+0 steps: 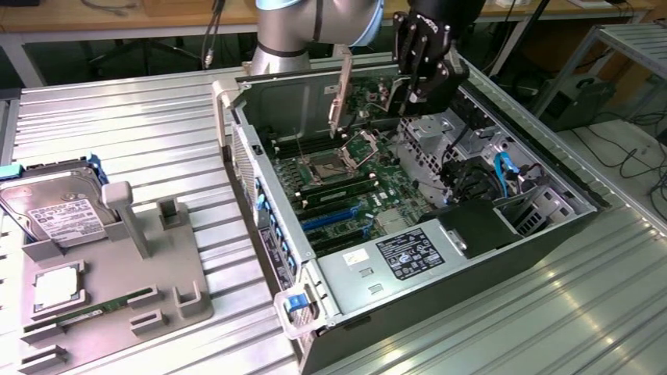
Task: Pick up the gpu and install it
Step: 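Insert the gpu into the slot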
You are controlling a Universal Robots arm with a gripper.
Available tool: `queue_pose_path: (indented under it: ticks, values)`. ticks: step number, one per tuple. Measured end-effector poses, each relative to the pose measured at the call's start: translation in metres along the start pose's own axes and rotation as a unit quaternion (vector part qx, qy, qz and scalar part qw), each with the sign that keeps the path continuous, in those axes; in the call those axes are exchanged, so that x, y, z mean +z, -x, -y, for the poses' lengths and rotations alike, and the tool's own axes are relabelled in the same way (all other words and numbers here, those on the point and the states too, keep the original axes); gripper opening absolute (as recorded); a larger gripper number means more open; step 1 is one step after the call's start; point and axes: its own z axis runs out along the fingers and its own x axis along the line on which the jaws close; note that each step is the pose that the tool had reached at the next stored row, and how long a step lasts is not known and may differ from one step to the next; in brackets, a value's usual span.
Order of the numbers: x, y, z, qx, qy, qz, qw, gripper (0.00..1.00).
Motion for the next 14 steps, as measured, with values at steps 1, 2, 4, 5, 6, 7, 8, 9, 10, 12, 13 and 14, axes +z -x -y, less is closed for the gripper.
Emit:
queue_pose_path:
  ticks: [1,2,4,5,6,7,8,9,10,12,13,14]
  values:
    - [0.0002,-0.0002,0.0,-0.01,-0.0002,0.0003,0.9999,0.28]
    - [0.0002,-0.0001,0.0001,-0.016,-0.0004,0.0004,0.9999,0.28]
    - [0.0002,-0.0002,0.0001,-0.018,-0.0004,0.0003,0.9998,0.28]
    - [0.0002,-0.0002,0.0,-0.018,-0.0004,0.0003,0.9998,0.28]
    - [0.0002,-0.0002,0.0,-0.018,-0.0004,0.0003,0.9998,0.28]
    - [0.0002,-0.0002,0.0,-0.018,-0.0004,0.0003,0.9998,0.28]
    - [0.0002,-0.0002,0.0,-0.018,-0.0004,0.0004,0.9998,0.28]
    - [0.0002,-0.0002,0.0,-0.018,-0.0005,0.0004,0.9998,0.28]
    - [0.0002,-0.0006,0.0,-0.018,-0.0006,0.0011,0.9998,0.28]
    - [0.0002,-0.0005,0.0,-0.018,-0.0011,0.0027,0.9998,0.28]
    - [0.0003,-0.0005,0.0,-0.018,-0.0013,0.0032,0.9998,0.28]
    - [0.0003,-0.0006,0.0,-0.018,-0.0013,0.0051,0.9998,0.28]
